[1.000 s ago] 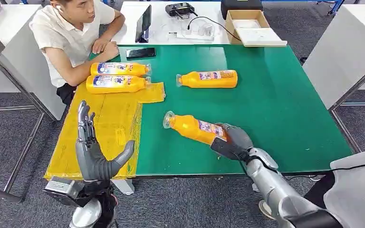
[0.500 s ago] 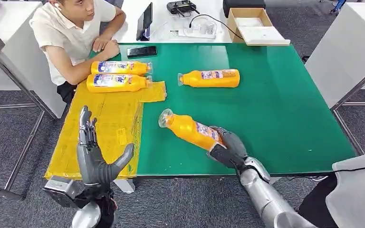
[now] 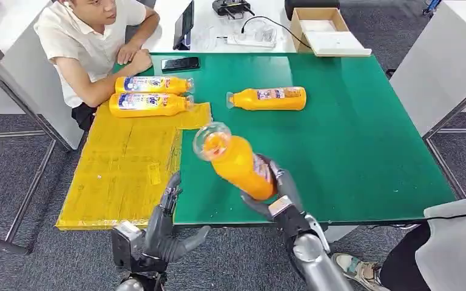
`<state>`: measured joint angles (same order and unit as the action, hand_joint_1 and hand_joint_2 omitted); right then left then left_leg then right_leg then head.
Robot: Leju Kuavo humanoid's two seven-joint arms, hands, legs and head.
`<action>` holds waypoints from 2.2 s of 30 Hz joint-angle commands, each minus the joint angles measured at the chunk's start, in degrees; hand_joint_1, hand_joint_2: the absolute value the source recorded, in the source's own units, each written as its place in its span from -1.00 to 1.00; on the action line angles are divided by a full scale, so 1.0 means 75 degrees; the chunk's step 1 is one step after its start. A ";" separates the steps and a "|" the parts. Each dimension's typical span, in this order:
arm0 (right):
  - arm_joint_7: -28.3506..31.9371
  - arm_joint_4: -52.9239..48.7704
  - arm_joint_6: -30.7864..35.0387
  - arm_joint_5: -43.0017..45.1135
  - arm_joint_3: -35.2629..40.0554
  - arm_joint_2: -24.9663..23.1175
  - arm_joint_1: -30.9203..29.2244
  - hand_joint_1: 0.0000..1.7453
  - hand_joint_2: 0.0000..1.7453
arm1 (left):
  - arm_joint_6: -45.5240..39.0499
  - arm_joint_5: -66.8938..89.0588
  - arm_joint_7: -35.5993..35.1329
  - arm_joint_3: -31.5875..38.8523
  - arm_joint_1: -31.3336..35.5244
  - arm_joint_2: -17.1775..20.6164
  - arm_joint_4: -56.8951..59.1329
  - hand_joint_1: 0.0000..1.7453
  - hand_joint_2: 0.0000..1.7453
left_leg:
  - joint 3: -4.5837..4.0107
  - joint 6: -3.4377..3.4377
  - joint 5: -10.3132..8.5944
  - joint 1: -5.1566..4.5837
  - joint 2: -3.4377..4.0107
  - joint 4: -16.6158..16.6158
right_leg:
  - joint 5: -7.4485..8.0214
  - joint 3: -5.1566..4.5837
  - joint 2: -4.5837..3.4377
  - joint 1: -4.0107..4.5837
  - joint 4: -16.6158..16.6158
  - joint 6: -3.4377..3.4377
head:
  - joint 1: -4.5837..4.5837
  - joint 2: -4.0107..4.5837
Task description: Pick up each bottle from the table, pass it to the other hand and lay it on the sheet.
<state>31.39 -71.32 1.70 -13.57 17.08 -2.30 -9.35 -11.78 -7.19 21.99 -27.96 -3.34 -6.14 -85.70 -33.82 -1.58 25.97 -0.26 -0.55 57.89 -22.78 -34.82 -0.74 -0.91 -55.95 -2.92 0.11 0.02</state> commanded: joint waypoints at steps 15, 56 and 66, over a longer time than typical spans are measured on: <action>0.0139 0.3176 -0.0468 -0.0449 0.3010 -0.0686 -0.0660 1.00 1.00 | 0.0159 -0.1394 0.0561 0.0184 0.0292 -0.0470 -0.0411 -1.00 1.00 | 0.0011 0.0012 0.0003 0.0009 0.0002 -0.0007 | -0.0003 0.0018 0.0003 0.0009 0.0005 0.0013 | 0.0003 -0.0003; 0.0951 0.2266 0.0431 -0.0350 0.2641 -0.0727 -0.0226 -1.00 -1.00 | 0.0397 -0.2059 -0.0595 0.0295 0.0927 0.0118 0.0791 1.00 1.00 | 0.0011 0.0012 0.0004 0.0005 -0.0010 -0.0003 | -0.0010 0.0014 0.0018 0.0006 -0.0002 0.0014 | 0.0003 -0.0003; 0.1002 0.1455 0.0974 -0.0851 0.1700 -0.0479 0.0267 -1.00 -1.00 | -0.0422 0.3090 -0.0733 0.1574 0.1385 0.1762 -0.0203 1.00 1.00 | -0.0001 0.0014 -0.0002 0.0009 0.0003 -0.0004 | -0.0001 -0.0005 0.0004 0.0010 -0.0008 0.0015 | -0.0003 0.0000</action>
<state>37.79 -55.08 8.09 -19.24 34.88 -7.63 -10.13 -13.42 -2.15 18.75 -23.19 3.49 -1.98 -83.76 -33.88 -1.56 25.94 -0.23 -0.57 57.89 -22.78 -34.90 -0.74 -0.88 -56.03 -2.91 0.09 0.02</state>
